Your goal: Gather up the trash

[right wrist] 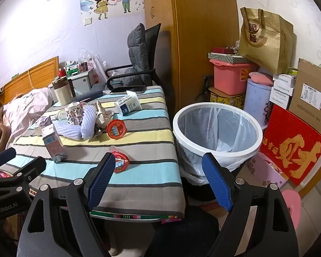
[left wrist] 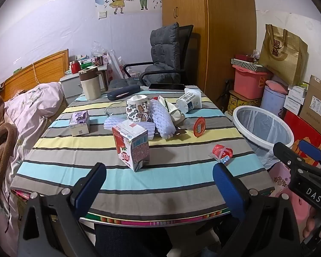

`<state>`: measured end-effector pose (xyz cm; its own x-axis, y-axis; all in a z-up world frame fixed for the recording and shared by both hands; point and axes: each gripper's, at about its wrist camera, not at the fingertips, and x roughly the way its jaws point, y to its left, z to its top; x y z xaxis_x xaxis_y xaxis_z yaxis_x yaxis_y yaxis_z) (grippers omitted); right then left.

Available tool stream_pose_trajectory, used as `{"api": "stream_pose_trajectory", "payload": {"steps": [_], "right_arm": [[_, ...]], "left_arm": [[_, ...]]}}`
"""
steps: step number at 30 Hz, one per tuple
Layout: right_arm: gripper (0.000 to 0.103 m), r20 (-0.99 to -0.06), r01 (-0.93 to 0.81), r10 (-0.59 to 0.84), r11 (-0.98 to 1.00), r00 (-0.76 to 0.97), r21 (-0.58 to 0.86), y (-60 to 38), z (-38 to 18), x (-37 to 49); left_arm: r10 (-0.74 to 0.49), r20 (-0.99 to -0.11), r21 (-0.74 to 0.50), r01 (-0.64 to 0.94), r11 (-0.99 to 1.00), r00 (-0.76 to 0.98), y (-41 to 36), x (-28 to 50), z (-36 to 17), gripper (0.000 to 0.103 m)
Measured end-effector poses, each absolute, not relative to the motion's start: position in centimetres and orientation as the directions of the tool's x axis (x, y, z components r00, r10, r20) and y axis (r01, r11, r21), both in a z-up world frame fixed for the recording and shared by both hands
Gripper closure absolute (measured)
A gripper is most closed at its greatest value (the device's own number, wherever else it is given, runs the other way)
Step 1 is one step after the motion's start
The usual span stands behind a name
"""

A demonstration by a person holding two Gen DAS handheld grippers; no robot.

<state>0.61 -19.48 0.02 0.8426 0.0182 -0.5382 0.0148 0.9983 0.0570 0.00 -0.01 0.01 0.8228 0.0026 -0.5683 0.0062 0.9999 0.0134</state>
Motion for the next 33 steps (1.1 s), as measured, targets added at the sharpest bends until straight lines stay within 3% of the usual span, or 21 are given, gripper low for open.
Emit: {"api": "stream_pose_trajectory", "payload": {"steps": [33], "right_arm": [[0.019, -0.560, -0.034, 0.058, 0.998, 0.827, 0.053, -18.4, -0.8, 1.8]], "left_arm": [[0.002, -0.610, 0.011, 0.006, 1.000, 0.792, 1.9, 1.4, -1.4, 0.001]]}}
